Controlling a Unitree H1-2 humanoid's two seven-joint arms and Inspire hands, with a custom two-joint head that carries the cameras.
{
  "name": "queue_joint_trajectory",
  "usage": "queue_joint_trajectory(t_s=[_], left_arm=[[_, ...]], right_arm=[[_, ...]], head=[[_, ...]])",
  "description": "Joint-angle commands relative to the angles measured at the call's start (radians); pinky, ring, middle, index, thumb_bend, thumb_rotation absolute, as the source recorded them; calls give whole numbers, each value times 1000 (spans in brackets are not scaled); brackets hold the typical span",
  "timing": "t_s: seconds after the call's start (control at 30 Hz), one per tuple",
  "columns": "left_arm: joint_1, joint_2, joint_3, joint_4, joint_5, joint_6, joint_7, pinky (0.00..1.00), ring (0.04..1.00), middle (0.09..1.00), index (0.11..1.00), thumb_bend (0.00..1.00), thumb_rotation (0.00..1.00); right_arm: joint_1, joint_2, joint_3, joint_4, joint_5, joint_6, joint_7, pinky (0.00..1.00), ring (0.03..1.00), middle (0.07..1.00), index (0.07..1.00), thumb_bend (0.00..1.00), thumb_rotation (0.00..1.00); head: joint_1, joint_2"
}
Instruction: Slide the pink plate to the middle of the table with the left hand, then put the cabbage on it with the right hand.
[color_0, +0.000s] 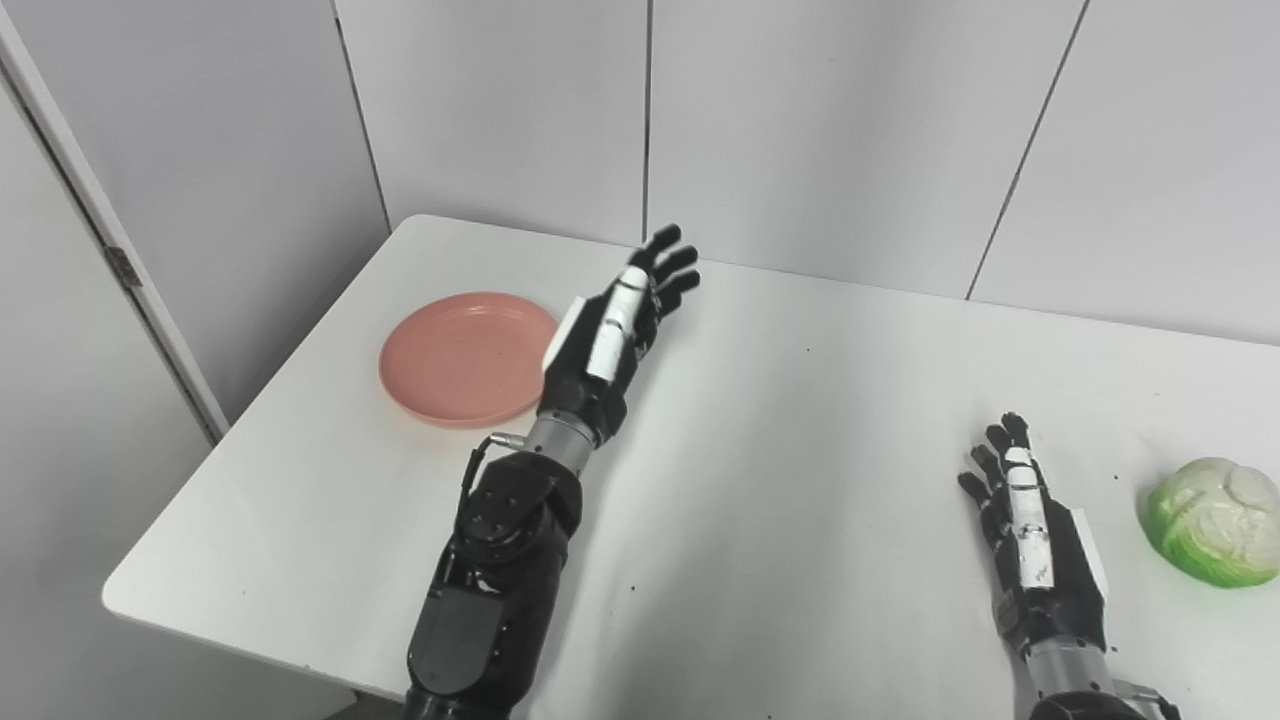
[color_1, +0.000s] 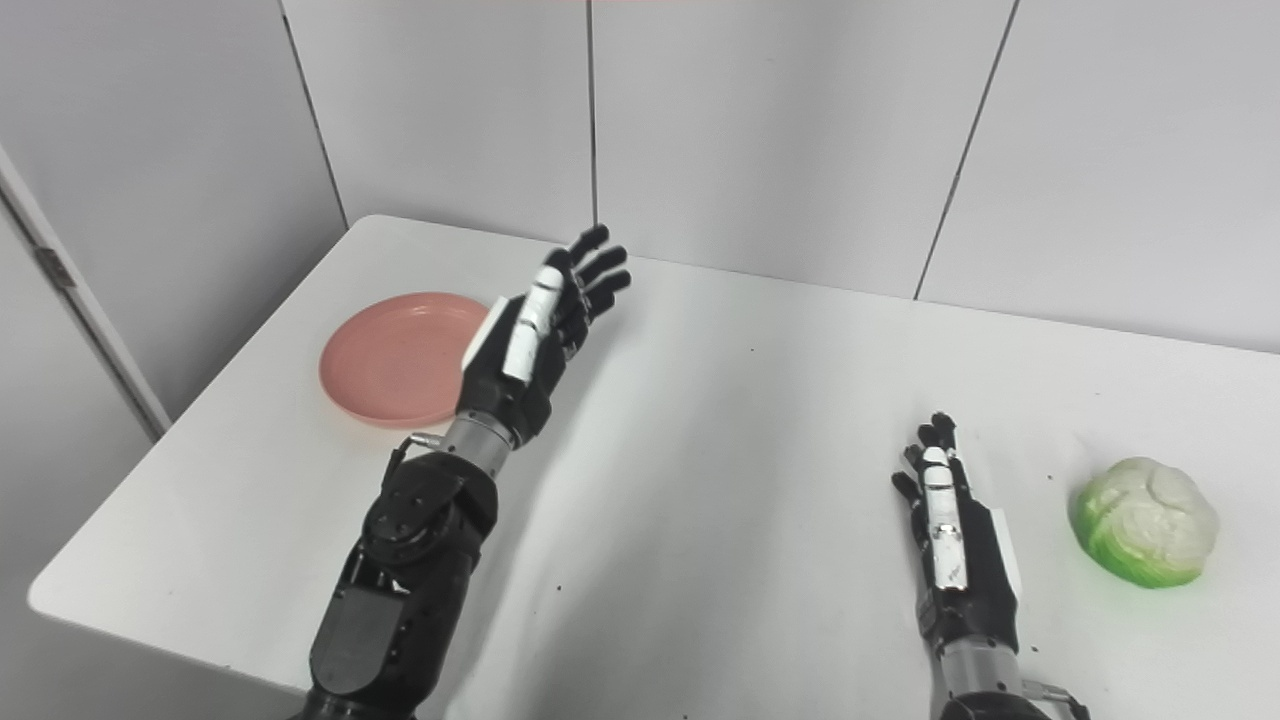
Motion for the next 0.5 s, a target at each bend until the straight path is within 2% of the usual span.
queue_joint_trajectory(t_s=[0.0,0.13,0.47], left_arm=[[-51,18,17,-35,-23,4,2,904,891,888,883,467,1000],[-76,46,64,-15,-41,-22,15,894,884,891,887,462,1000],[-113,119,159,2,-36,-35,71,898,892,897,886,465,1000]], right_arm=[[-23,3,0,-7,-4,-39,3,1000,963,976,991,151,1000],[-21,2,-1,-13,-11,-24,-5,997,964,975,986,146,1000],[-17,-3,6,-18,-13,-17,2,1000,968,973,987,148,1000]], head=[[0,1],[16,-3],[32,0]])
